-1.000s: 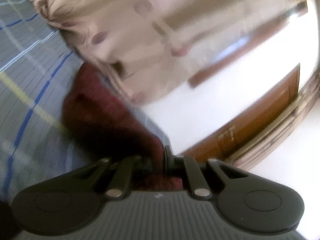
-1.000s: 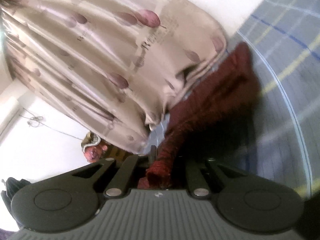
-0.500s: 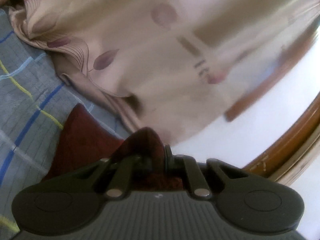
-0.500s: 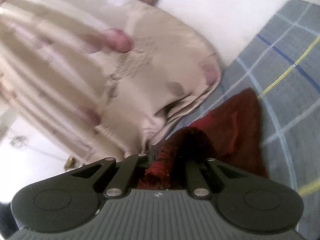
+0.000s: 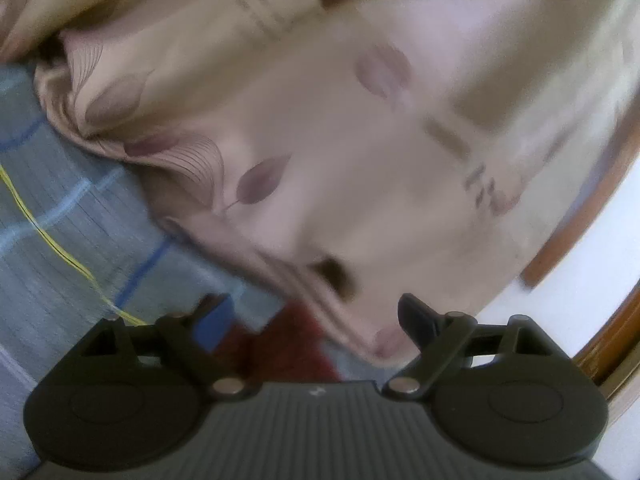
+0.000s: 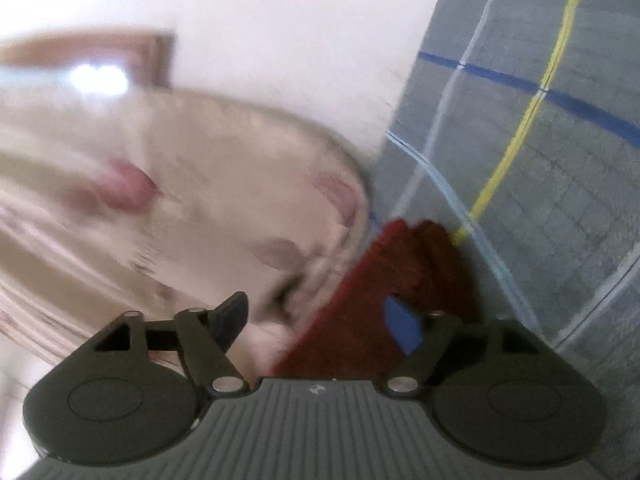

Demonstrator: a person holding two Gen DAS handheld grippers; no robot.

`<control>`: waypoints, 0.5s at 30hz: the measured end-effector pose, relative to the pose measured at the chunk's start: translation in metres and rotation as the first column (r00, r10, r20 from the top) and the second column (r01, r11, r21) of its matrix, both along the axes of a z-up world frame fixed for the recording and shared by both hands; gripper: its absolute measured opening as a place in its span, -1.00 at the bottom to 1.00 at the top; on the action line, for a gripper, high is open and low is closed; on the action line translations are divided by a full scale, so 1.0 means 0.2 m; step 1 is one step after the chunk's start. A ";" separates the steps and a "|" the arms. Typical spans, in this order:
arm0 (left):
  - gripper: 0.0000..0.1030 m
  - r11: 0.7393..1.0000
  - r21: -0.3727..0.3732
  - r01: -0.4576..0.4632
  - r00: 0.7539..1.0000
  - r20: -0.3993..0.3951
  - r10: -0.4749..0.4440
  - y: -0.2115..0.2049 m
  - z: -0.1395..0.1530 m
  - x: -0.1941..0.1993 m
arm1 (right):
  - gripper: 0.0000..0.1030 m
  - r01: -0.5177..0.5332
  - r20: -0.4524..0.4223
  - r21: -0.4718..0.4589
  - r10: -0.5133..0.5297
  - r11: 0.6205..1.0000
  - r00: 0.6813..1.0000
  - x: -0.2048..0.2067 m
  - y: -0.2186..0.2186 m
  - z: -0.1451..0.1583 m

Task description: Fold small clothes

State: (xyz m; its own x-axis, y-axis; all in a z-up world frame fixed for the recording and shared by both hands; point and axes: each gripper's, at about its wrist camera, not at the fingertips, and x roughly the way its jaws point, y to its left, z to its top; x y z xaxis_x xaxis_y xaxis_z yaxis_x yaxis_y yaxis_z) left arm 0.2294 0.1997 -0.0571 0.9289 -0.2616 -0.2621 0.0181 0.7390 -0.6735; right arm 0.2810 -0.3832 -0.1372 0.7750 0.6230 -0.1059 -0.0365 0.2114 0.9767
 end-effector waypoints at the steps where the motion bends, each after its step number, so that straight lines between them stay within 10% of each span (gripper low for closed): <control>1: 0.74 0.999 0.040 0.021 1.000 -0.010 -0.021 -0.01 0.00 -0.02 | 0.60 0.019 0.011 0.010 -0.019 1.000 1.000 -0.03 -0.02 0.01; 9: 0.74 0.971 0.147 0.188 0.980 -0.092 -0.175 0.04 -0.16 -0.23 | 0.60 -0.087 0.062 -0.406 0.122 0.910 0.991 -0.35 0.00 0.18; 15: 0.73 0.933 0.141 0.332 0.941 -0.124 -0.316 0.01 -0.19 -0.18 | 0.60 -0.118 0.064 -0.491 0.171 0.863 0.983 -0.50 0.04 0.16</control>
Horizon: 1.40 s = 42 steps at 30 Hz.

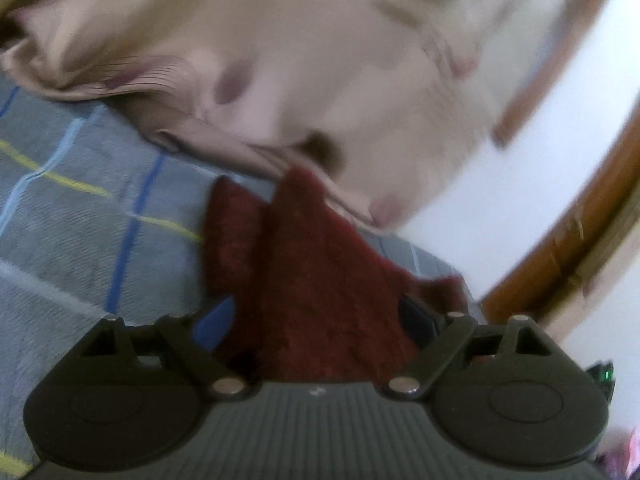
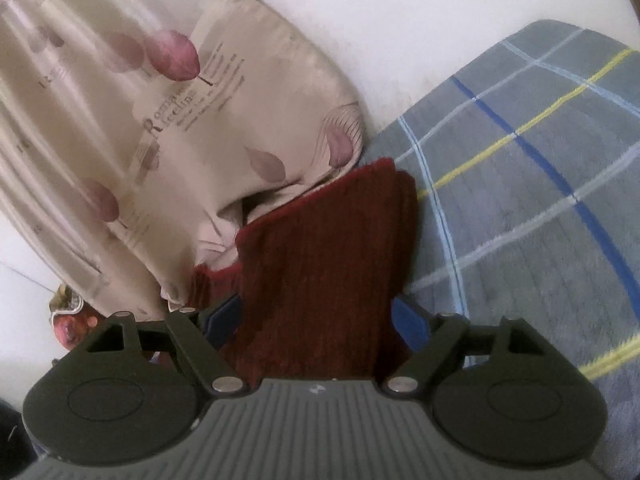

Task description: Fold small clothes

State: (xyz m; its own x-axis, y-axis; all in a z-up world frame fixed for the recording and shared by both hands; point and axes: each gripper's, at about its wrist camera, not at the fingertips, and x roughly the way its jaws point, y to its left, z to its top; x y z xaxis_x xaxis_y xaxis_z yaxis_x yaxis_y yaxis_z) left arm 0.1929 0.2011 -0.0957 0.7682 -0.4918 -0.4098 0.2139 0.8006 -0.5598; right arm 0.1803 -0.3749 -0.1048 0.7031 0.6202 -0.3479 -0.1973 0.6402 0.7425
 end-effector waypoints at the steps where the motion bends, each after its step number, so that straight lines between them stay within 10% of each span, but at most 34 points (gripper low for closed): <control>1: 0.73 1.000 0.021 0.013 1.000 -0.012 -0.012 -0.03 0.00 0.03 | 0.60 0.004 -0.003 0.004 -0.004 1.000 1.000 -0.01 0.00 0.00; 4: 0.59 0.998 0.047 0.027 0.995 -0.097 -0.023 -0.07 -0.03 0.14 | 0.60 0.010 -0.017 0.008 -0.010 1.000 1.000 0.01 0.03 -0.02; 6: -0.42 0.999 0.045 0.028 0.993 -0.114 -0.023 -0.08 -0.05 0.15 | 0.60 0.010 -0.021 0.011 -0.010 1.000 1.000 0.03 0.05 -0.03; 8: -0.68 1.000 -0.002 -0.015 0.992 -0.129 0.015 -0.04 -0.06 0.10 | 0.60 0.007 -0.026 0.013 -0.007 1.000 1.000 0.03 0.07 -0.04; 17: -0.75 0.978 -0.119 -0.174 0.974 -0.170 0.153 0.17 -0.20 -0.30 | 0.65 -0.019 -0.027 0.003 0.019 1.000 0.999 0.00 0.08 -0.07; 20: -0.75 0.986 -0.011 -0.166 0.984 -0.065 0.165 0.11 -0.09 -0.31 | 0.75 -0.017 -0.033 -0.006 0.017 1.000 0.999 -0.01 0.07 -0.08; 22: -0.54 0.990 0.036 -0.138 0.989 -0.048 0.140 0.06 -0.01 -0.27 | 0.75 -0.014 -0.024 -0.010 0.014 1.000 1.000 -0.02 0.07 -0.07; 24: 0.28 0.989 0.084 -0.123 0.992 -0.025 0.125 0.01 0.06 -0.21 | 0.75 0.002 -0.013 -0.013 -0.002 1.000 1.000 -0.03 0.06 -0.05; 26: 0.69 0.986 0.128 -0.108 0.994 0.019 0.107 -0.04 0.11 -0.13 | 0.75 0.015 0.009 -0.008 -0.015 1.000 1.000 -0.03 0.05 -0.03; 32: 0.66 0.991 0.118 -0.062 0.994 -0.085 0.072 -0.11 0.06 0.26 | 0.71 0.020 0.086 -0.109 -0.011 0.994 0.996 0.08 0.13 0.10; 35: -0.43 0.991 0.097 -0.089 0.983 -0.153 0.103 -0.10 -0.01 0.29 | 0.68 0.010 0.109 -0.185 0.010 0.983 0.994 0.17 0.20 0.15; 42: -0.46 0.977 0.066 -0.205 0.959 -0.186 0.214 0.03 -0.11 0.09 | 0.68 -0.031 0.137 -0.272 0.070 0.962 0.988 0.35 0.31 0.19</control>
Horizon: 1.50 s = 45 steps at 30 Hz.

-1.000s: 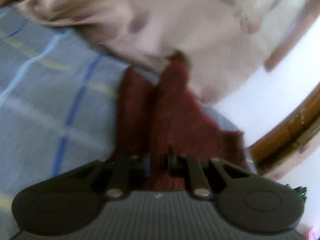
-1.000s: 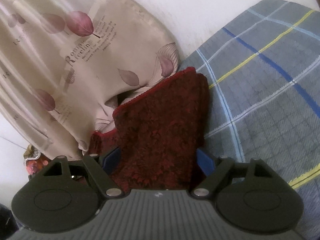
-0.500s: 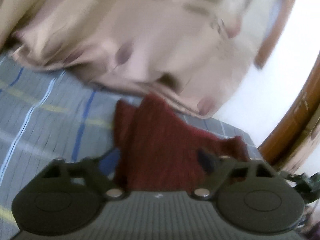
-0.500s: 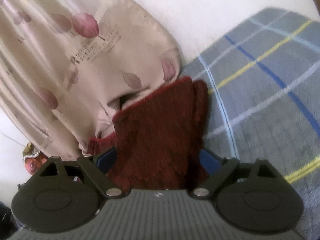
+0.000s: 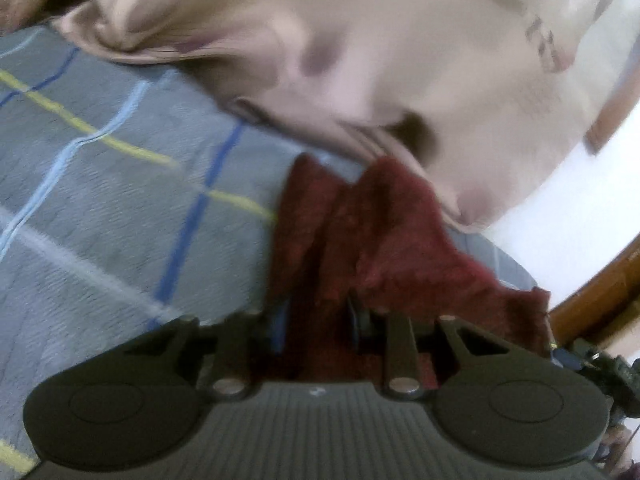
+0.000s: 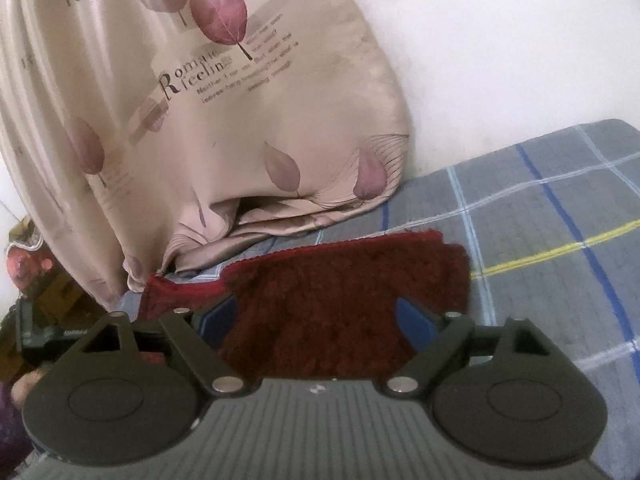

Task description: Fold small clothes

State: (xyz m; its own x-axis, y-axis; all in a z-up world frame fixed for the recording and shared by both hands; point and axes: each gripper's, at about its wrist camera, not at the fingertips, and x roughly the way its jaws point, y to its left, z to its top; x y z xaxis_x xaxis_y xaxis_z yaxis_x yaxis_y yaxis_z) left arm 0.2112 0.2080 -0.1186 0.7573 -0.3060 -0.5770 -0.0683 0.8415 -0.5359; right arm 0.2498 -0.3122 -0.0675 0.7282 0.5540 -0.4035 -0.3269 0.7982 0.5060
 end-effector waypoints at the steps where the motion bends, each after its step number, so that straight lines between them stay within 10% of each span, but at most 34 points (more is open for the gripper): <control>1: -0.46 1.000 -0.001 0.002 1.000 0.004 -0.002 0.01 0.00 -0.02 | 0.68 0.000 -0.012 -0.013 0.000 1.000 1.000 0.01 0.01 -0.01; 7: -0.42 0.998 0.052 -0.046 0.987 0.154 0.037 -0.05 0.20 -0.10 | 0.63 -0.005 -0.091 -0.186 -0.013 0.983 0.996 -0.03 0.08 -0.14; 11: 0.30 0.990 0.067 0.122 0.964 0.231 -0.134 -0.24 0.31 -0.04 | 0.64 0.012 0.011 -0.173 -0.010 0.985 1.000 -0.09 0.07 -0.01; 15: 0.30 0.977 0.088 0.192 0.962 0.180 -0.205 -0.37 0.24 0.14 | 0.64 -0.011 0.044 -0.203 0.020 0.979 0.999 0.02 0.13 0.08; 24: 0.18 0.997 0.074 0.019 0.986 0.163 -0.031 -0.17 -0.02 0.26 | 0.74 0.063 -0.092 -0.430 -0.113 0.901 0.989 0.36 0.19 -0.17; 33: 0.38 1.000 0.015 0.007 0.983 0.186 -0.010 -0.08 0.11 -0.06 | 0.76 0.168 -0.052 -0.130 -0.176 0.977 0.983 0.00 -0.12 -0.05; 39: 0.47 0.999 -0.028 0.020 0.990 0.138 -0.016 -0.01 0.03 -0.31 | 0.87 0.064 -0.089 -0.211 -0.084 0.975 0.992 -0.38 -0.11 -0.07; 45: 0.47 1.000 0.020 0.021 0.999 0.036 -0.022 0.02 -0.03 -0.36 | -0.14 0.007 -0.116 -0.299 -0.043 0.954 0.992 -0.48 -0.01 -0.17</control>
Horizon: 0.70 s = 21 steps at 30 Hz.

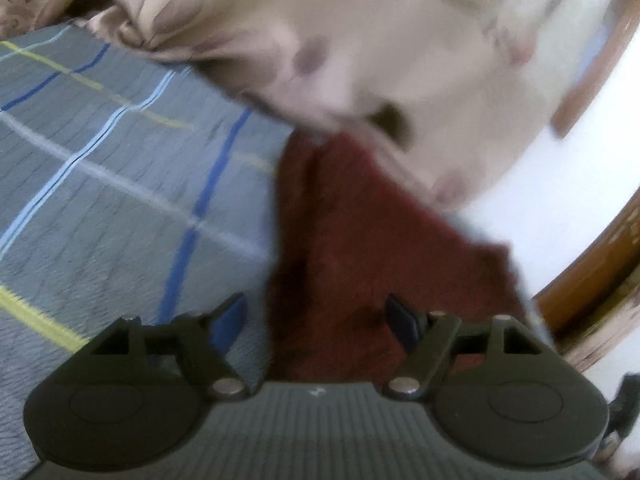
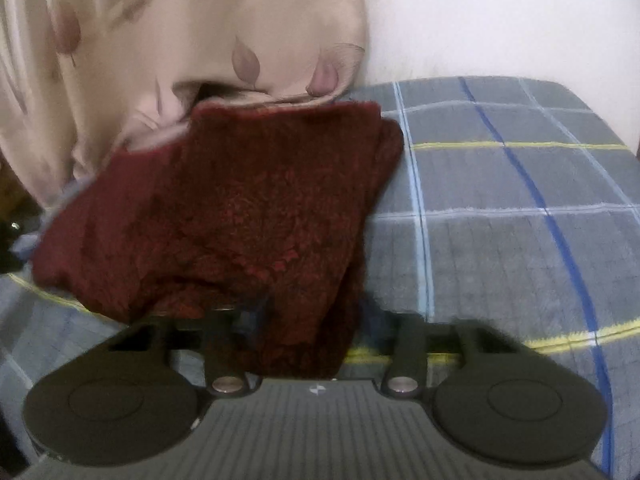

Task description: Fold small clothes

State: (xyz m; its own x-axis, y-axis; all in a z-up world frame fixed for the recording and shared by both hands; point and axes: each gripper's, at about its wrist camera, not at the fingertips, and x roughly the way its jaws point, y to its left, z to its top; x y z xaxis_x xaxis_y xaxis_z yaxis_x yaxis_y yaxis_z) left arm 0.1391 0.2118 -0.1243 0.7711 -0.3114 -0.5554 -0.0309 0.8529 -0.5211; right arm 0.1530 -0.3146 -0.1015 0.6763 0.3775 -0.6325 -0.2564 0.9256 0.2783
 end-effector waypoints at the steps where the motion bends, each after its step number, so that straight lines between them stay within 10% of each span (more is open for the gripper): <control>1: 0.47 1.000 -0.003 -0.026 1.000 -0.011 0.026 0.02 0.00 -0.01 | -0.14 -0.003 0.006 -0.028 0.003 1.000 1.000 0.00 0.02 0.01; 4: 0.47 0.993 -0.114 -0.028 0.999 0.042 0.033 0.10 0.06 -0.02 | -0.11 -0.007 0.023 -0.103 0.010 0.995 1.000 -0.01 0.08 0.04; 9: 0.73 0.989 -0.125 0.082 0.994 0.084 -0.072 0.12 0.17 0.18 | 0.69 0.070 0.188 0.042 -0.077 0.997 0.979 -0.14 0.03 0.20; 15: 0.73 0.944 -0.173 0.281 0.947 -0.112 -0.303 0.10 -0.01 0.60 | 0.82 0.015 0.273 0.129 -0.050 0.992 0.961 -0.15 0.12 0.28; 21: 0.73 0.884 -0.225 0.410 0.904 -0.027 -0.426 0.13 -0.07 0.78 | 0.85 -0.014 0.246 0.136 -0.020 0.991 0.969 -0.12 0.20 0.24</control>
